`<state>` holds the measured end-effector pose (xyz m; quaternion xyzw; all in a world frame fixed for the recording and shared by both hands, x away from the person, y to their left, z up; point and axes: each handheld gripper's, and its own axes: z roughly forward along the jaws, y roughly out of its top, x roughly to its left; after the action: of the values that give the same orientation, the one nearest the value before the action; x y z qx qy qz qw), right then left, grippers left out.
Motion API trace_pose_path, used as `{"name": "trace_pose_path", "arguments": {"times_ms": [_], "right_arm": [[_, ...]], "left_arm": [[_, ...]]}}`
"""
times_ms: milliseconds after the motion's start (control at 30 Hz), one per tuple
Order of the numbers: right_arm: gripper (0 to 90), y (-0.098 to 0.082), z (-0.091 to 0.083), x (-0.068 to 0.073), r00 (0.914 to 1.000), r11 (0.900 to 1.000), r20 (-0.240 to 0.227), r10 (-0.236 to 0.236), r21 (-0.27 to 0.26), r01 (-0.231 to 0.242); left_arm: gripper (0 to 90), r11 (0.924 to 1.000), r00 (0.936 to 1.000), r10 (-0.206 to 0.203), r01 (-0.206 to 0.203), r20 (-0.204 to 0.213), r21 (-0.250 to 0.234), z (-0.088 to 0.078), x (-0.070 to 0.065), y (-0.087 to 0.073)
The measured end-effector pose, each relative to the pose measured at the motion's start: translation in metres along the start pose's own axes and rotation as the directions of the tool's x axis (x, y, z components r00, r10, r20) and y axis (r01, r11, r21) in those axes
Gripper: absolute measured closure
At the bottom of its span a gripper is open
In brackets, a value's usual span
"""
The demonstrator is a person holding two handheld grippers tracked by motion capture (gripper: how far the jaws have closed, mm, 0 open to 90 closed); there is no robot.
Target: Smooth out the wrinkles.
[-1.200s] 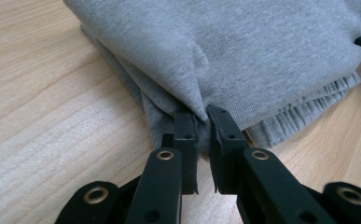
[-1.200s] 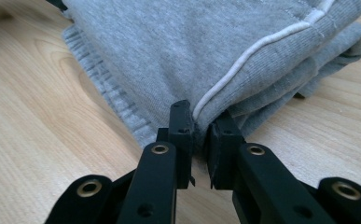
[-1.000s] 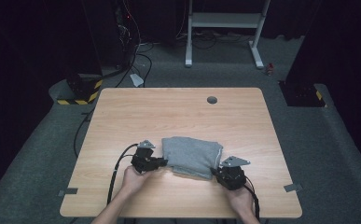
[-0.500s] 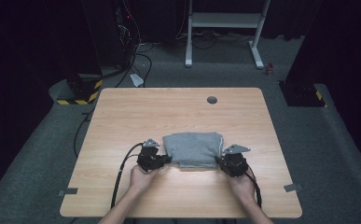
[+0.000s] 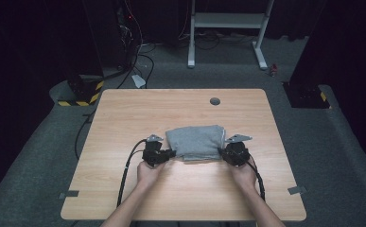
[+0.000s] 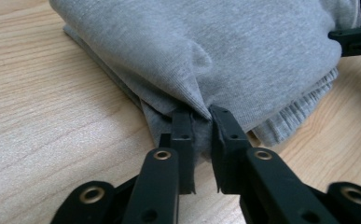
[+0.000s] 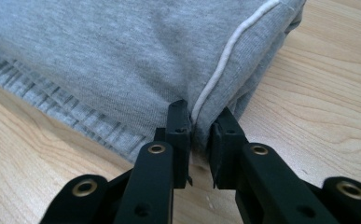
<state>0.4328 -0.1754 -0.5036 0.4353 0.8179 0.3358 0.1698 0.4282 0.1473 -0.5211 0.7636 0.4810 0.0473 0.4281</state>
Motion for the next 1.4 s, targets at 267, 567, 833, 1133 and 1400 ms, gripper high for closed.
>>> {"name": "trace_pose_path", "arguments": {"times_ms": [267,567,833,1133,1400], "right_arm": [[57.9,-0.001,-0.013,-0.006,0.9954,0.996,-0.051,0.081,-0.032,-0.083],[46.7,0.016,-0.029,-0.022,0.9815,0.981,-0.104,0.161,-0.091,-0.171],[45.4,0.040,-0.016,-0.030,0.9728,0.975,-0.121,0.197,-0.081,-0.208],[56.7,0.046,0.008,-0.040,0.9555,0.963,-0.141,0.259,-0.033,-0.266],[79.2,0.046,0.007,-0.035,0.9641,0.973,-0.157,0.214,-0.049,-0.224]], "left_arm": [[52.4,0.9993,0.9999,-0.014,0.014,-0.010,-0.034,-0.016,0.000,0.005],[39.4,0.9953,0.9960,-0.084,0.083,-0.030,-0.049,-0.020,0.013,0.031],[38.9,0.9889,0.9888,-0.145,0.144,-0.034,-0.037,-0.003,0.021,0.053],[52.9,0.9876,0.9874,-0.157,0.157,-0.019,0.002,0.015,0.022,0.065],[84.4,0.9940,0.9942,-0.107,0.107,0.006,-0.021,0.013,0.018,0.068]]}}
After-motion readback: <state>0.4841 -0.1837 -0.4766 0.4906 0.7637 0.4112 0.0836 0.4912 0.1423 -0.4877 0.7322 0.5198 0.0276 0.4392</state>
